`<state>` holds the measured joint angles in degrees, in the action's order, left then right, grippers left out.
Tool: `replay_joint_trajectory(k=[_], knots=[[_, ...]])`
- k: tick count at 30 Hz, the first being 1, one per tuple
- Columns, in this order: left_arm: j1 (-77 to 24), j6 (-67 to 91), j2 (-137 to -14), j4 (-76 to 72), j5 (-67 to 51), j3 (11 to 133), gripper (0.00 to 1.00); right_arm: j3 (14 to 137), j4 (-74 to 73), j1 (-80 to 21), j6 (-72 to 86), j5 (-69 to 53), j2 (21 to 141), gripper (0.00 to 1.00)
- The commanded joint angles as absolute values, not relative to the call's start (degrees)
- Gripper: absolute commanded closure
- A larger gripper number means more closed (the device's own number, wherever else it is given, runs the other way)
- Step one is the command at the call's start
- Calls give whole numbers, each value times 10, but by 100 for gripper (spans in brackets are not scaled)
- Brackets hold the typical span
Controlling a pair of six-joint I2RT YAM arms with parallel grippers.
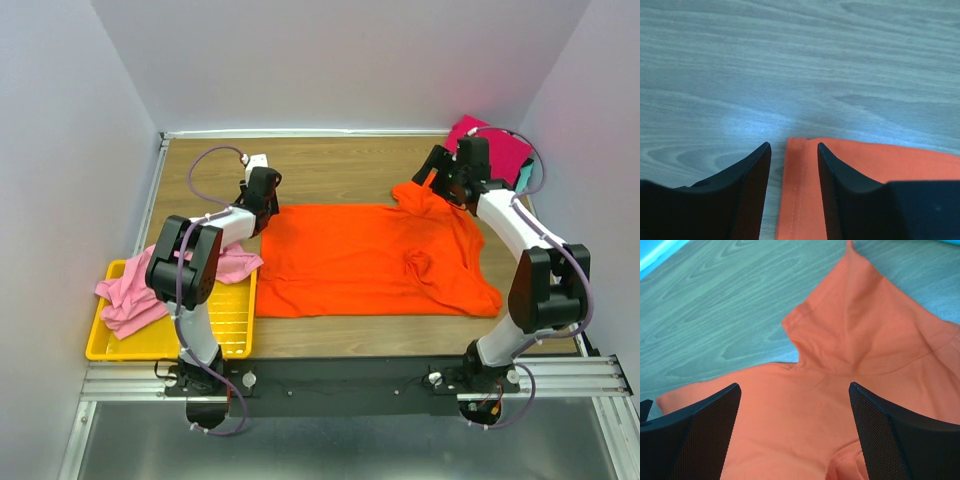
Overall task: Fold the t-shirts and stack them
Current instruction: Fold the tshirt
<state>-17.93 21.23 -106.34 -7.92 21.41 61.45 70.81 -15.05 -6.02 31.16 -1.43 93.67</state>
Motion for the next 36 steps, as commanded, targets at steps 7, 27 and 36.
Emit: replay_joint_trajectory(k=[7,27,36], knots=[[-173,210,-1067,-47,181,617,51,686,-130,-52,300,-42,903,5],[-165,200,-1115,18,167,684,57,664,-123,-50,298,-64,853,5],[-165,194,-1116,32,167,686,64,657,-121,-47,297,-67,842,5]])
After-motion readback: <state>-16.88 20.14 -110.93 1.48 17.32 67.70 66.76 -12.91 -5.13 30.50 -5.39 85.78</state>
